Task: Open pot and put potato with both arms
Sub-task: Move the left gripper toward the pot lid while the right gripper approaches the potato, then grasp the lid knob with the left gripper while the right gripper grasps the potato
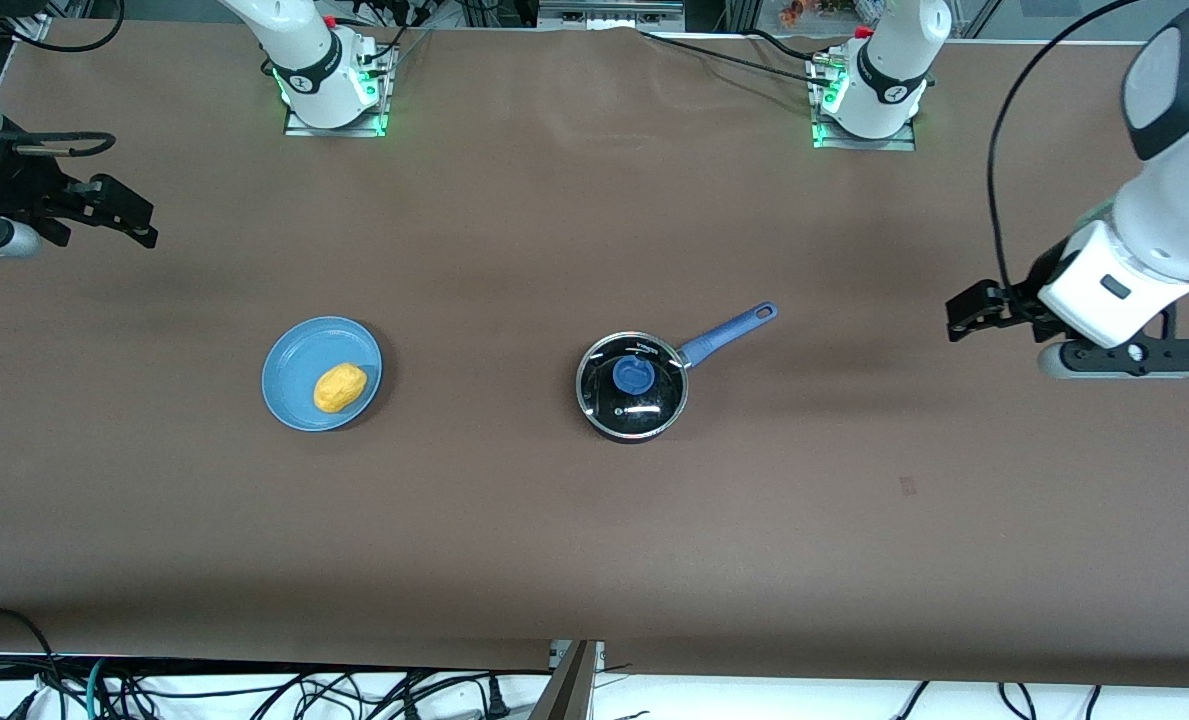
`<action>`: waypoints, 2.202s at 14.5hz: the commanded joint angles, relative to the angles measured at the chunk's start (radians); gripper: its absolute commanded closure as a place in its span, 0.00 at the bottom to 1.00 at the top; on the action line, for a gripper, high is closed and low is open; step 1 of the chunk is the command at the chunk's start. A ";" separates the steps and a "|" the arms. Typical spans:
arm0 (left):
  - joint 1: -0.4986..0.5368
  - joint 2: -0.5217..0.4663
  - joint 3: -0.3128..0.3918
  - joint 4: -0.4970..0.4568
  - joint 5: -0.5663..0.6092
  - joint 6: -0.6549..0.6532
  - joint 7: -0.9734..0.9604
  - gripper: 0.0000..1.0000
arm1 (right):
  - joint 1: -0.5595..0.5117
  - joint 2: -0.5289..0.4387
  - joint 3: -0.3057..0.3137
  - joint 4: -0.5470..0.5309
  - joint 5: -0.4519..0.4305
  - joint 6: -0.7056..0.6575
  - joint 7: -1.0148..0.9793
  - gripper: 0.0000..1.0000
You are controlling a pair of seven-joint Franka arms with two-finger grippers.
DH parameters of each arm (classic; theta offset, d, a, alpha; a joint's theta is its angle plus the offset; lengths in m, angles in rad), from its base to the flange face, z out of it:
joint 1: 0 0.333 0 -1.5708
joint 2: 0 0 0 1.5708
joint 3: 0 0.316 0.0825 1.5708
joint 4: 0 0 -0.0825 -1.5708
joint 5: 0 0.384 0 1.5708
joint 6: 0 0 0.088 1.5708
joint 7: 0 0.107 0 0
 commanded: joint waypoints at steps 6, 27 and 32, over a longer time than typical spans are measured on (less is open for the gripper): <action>-0.160 0.076 -0.001 0.008 0.024 -0.001 -0.272 0.00 | 0.000 0.124 0.001 0.034 -0.007 -0.012 -0.013 0.00; -0.452 0.311 -0.001 -0.081 0.081 0.485 -1.212 0.00 | 0.069 0.459 0.009 -0.059 0.088 0.371 0.278 0.00; -0.480 0.418 0.001 0.020 0.182 0.490 -1.436 0.00 | 0.069 0.488 0.011 -0.199 0.090 0.601 0.342 0.00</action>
